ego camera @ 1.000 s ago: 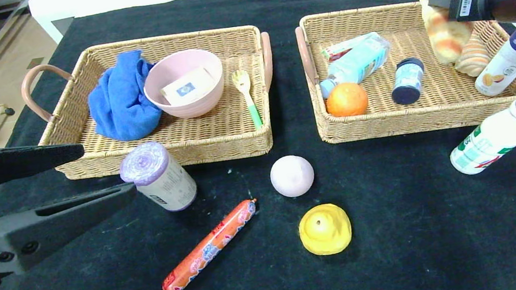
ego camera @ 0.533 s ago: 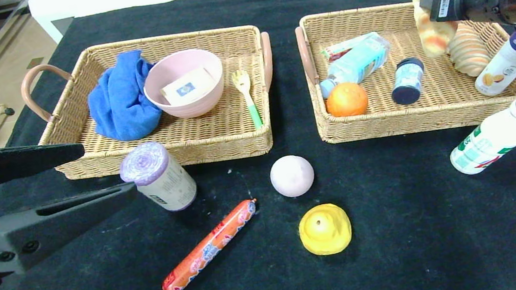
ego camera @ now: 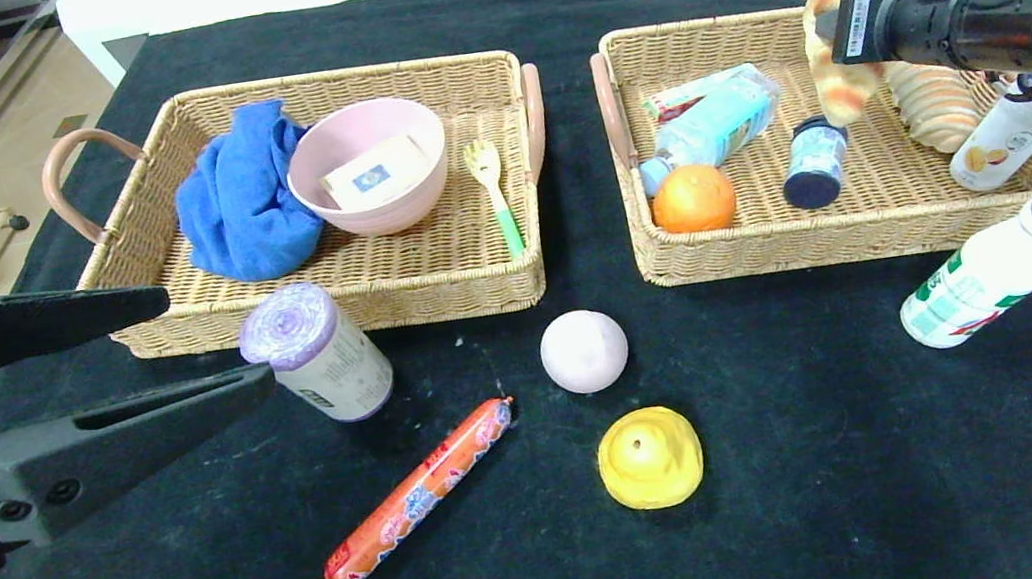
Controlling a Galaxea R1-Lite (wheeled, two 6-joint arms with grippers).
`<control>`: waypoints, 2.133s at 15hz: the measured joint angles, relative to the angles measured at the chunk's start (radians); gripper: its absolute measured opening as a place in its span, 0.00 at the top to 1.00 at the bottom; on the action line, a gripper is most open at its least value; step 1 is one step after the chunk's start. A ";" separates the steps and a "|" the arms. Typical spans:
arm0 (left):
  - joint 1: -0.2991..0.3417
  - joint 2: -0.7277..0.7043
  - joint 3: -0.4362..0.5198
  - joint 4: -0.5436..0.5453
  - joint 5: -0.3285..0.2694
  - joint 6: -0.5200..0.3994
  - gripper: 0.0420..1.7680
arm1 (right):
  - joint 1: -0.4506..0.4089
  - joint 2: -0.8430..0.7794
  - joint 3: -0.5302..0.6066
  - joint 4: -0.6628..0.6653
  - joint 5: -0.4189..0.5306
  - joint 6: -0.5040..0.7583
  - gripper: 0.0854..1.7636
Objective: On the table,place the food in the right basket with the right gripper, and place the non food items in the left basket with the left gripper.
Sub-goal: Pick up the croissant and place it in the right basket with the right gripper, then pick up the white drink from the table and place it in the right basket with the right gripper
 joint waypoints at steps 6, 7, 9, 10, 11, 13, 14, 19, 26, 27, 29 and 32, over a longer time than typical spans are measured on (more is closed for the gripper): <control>0.000 0.002 0.000 0.000 -0.001 0.000 0.03 | -0.008 0.020 -0.013 -0.009 0.004 0.001 0.55; 0.000 0.002 0.000 0.000 -0.001 0.000 0.03 | -0.006 0.021 -0.013 -0.009 0.005 0.001 0.48; 0.000 0.001 0.000 0.000 -0.001 0.000 0.03 | -0.006 0.021 -0.014 -0.007 0.004 0.001 0.37; 0.000 0.001 0.000 0.000 -0.001 0.001 0.03 | -0.006 0.021 -0.014 -0.007 0.004 0.002 0.33; 0.000 0.002 0.000 0.001 -0.001 0.001 0.03 | -0.006 0.021 -0.014 -0.007 0.004 0.002 0.29; 0.000 0.001 0.000 0.000 -0.001 0.001 0.03 | -0.007 0.021 -0.014 -0.007 0.004 0.002 0.23; 0.000 0.001 0.000 0.000 -0.001 0.000 0.03 | -0.007 0.021 -0.014 -0.007 0.003 0.003 0.21; 0.000 -0.001 0.000 0.000 -0.001 0.000 0.03 | -0.007 0.020 -0.013 -0.009 0.003 0.004 0.12; 0.001 -0.002 0.000 0.000 0.000 0.000 0.03 | -0.007 0.023 -0.011 -0.007 0.003 0.003 0.07; 0.001 -0.002 0.000 0.000 0.000 0.000 0.03 | -0.008 0.023 -0.010 -0.008 0.003 0.003 0.07; 0.001 -0.004 0.000 -0.001 0.000 0.000 0.03 | -0.006 0.022 -0.008 -0.007 0.004 0.002 0.06; 0.001 -0.004 0.000 -0.001 0.000 0.000 0.03 | -0.006 0.013 0.001 -0.008 0.005 0.000 0.05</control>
